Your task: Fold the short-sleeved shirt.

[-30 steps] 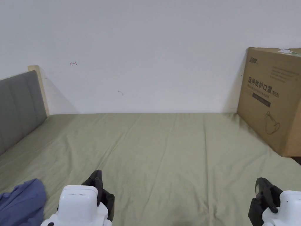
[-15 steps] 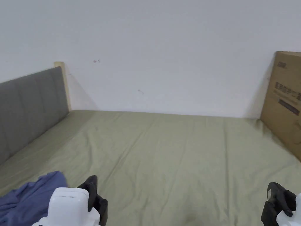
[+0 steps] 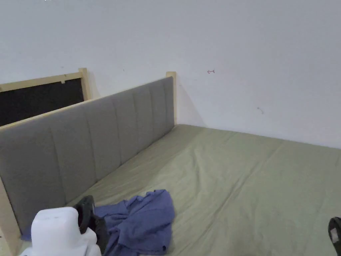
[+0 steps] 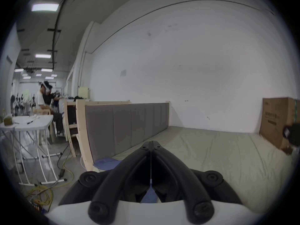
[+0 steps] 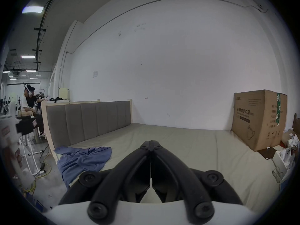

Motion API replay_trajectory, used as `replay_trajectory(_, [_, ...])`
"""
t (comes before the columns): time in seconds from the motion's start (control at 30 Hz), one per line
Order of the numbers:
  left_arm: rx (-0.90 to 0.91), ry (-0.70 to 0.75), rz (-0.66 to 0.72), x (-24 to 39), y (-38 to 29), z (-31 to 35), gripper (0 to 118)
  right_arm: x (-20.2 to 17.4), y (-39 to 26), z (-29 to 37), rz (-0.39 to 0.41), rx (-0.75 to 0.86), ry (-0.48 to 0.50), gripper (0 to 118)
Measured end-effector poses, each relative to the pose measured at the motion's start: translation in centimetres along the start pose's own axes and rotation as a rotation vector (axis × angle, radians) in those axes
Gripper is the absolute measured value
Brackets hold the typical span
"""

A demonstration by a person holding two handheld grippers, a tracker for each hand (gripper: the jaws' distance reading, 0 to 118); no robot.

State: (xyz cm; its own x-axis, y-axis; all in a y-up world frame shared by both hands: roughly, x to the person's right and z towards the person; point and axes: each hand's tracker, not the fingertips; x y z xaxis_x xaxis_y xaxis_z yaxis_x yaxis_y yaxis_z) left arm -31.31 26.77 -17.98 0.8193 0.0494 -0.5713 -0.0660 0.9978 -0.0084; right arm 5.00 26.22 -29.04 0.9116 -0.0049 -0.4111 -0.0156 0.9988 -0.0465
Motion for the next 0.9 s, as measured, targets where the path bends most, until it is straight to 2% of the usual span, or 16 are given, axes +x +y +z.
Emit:
replay_trajectory(0.1, [-0.321,-0.167,0.053,-1.1,1.6,-10.0,1,1.7,0.1,0.3,-0.010,-0.047,-0.015,0])
replay_trajectory(0.17, [-0.700,-0.277,0.114,-1.7,-0.4,-18.1,1,3.0,-0.1,0.3,-0.034,-0.119,-0.026,0])
replay_trajectory(0.2, [-0.819,-0.323,0.125,-1.9,-2.3,-21.3,1,3.6,-0.3,0.2,-0.056,-0.150,-0.035,0])
replay_trajectory(0.27, [-0.925,-0.299,0.075,-1.6,-6.3,-26.4,4,4.7,-0.9,0.0,-0.107,-0.210,-0.051,0])
replay_trajectory(0.3, [-0.902,-0.233,0.001,-1.3,-7.6,-27.6,16,5.1,-1.3,-0.1,-0.121,-0.233,-0.058,0])
replay_trajectory(0.37, [-0.897,-0.192,-0.111,-0.5,-10.6,-30.1,86,5.9,-2.2,-0.5,-0.131,-0.284,-0.089,0])
replay_trajectory(0.4, [-0.905,-0.203,-0.111,-0.3,-11.7,-31.1,113,6.1,-2.7,-0.8,-0.126,-0.305,-0.109,0])
replay_trajectory(0.43, [-0.932,-0.212,-0.116,0.0,-12.7,-31.9,115,6.5,-3.3,-1.1,-0.122,-0.327,-0.129,0])
replay_trajectory(0.47, [-0.891,-0.241,-0.089,0.4,-13.5,-32.5,110,6.8,-3.8,-1.4,-0.120,-0.347,-0.144,0])
replay_trajectory(0.6, [-1.032,-0.280,-0.097,2.9,-17.2,-34.7,112,7.4,-5.5,-2.8,-0.147,-0.421,-0.158,0])
replay_trajectory(0.67, [-1.121,-0.238,-0.233,3.7,-19.2,-34.4,117,7.2,-6.1,-3.4,-0.154,-0.446,-0.149,0])
replay_trajectory(0.73, [-0.999,-0.223,-0.376,5.3,-19.7,-33.7,118,6.9,-6.3,-3.7,-0.152,-0.458,-0.133,0])
replay_trajectory(0.77, [-0.988,-0.243,-0.346,4.7,-19.2,-33.0,118,6.8,-6.4,-3.8,-0.151,-0.460,-0.123,0])
replay_trajectory(0.83, [-1.006,-0.237,-0.200,3.5,-19.5,-32.9,118,6.6,-6.4,-3.8,-0.153,-0.459,-0.105,0])
replay_trajectory(0.9, [-0.927,-0.240,-0.135,2.3,-19.5,-32.7,118,6.5,-6.3,-3.9,-0.153,-0.454,-0.094,0])
